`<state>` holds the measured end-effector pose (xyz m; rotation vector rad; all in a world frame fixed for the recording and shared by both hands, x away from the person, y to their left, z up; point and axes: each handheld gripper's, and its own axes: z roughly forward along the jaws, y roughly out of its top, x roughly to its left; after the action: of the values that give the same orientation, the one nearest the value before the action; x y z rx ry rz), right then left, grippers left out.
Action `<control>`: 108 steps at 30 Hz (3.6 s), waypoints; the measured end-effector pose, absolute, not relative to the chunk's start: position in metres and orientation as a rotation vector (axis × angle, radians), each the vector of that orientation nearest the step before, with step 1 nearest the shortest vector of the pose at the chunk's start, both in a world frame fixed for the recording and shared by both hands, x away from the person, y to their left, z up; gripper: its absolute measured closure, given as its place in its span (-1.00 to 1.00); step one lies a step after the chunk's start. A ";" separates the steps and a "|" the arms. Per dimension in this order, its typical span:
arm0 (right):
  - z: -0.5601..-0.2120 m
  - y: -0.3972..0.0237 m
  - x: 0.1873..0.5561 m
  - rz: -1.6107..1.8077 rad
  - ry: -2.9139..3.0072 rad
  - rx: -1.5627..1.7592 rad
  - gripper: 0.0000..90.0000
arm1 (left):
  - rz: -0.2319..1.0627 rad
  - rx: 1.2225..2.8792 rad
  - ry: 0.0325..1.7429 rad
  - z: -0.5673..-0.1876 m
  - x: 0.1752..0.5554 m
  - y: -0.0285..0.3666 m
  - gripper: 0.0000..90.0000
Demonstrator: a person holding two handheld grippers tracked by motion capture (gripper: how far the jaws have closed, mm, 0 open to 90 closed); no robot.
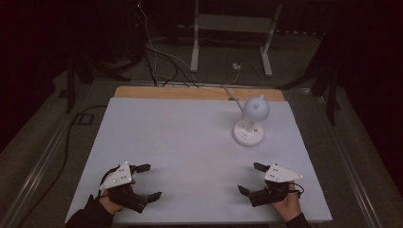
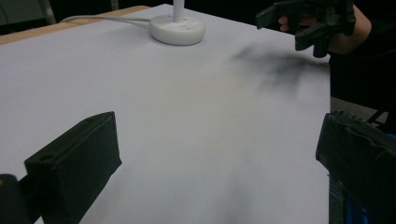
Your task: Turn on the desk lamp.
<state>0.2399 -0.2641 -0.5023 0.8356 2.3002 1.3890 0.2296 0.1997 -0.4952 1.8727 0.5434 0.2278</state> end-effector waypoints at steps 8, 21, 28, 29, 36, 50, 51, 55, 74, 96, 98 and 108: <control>-0.506 -0.262 0.238 1.345 2.284 0.834 -1.00 | 0.235 1.871 0.535 -0.495 0.229 0.200 -0.99; -0.503 -0.257 0.236 1.319 2.326 0.792 -1.00 | 0.232 1.867 0.541 -0.495 0.230 0.200 -0.99; -0.502 -0.254 0.234 1.296 2.353 0.811 -1.00 | 0.233 1.867 0.541 -0.495 0.229 0.200 -0.99; -0.502 -0.253 0.234 1.289 2.366 0.807 -1.00 | 0.232 1.870 0.541 -0.495 0.229 0.200 -0.99; -0.499 -0.247 0.232 1.300 2.400 0.800 -1.00 | 0.234 1.863 0.542 -0.494 0.230 0.201 -0.99; -0.481 -0.239 0.232 1.371 2.416 0.786 -1.00 | 0.229 1.865 0.539 -0.495 0.229 0.199 -0.99; -0.481 -0.239 0.232 1.371 2.416 0.786 -1.00 | 0.230 1.865 0.539 -0.495 0.229 0.199 -0.99; -0.471 -0.238 0.234 1.394 2.396 0.773 -1.00 | 0.234 1.862 0.541 -0.495 0.229 0.200 -0.99; -0.445 -0.241 0.243 1.448 2.331 0.775 -1.00 | 0.245 1.862 0.540 -0.495 0.228 0.200 -0.99; -0.434 -0.252 0.271 1.416 2.266 0.831 -1.00 | 0.250 1.857 0.546 -0.495 0.229 0.201 -0.99; -0.434 -0.253 0.273 1.413 2.259 0.840 -1.00 | 0.251 1.860 0.546 -0.495 0.229 0.201 -0.99; -0.431 -0.260 0.284 1.401 2.245 0.867 -1.00 | 0.253 1.848 0.551 -0.495 0.229 0.201 -0.99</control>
<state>0.2843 -0.2602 -0.4305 0.8674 2.2447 1.4011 0.2294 0.2015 -0.4948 1.8479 0.5507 0.2526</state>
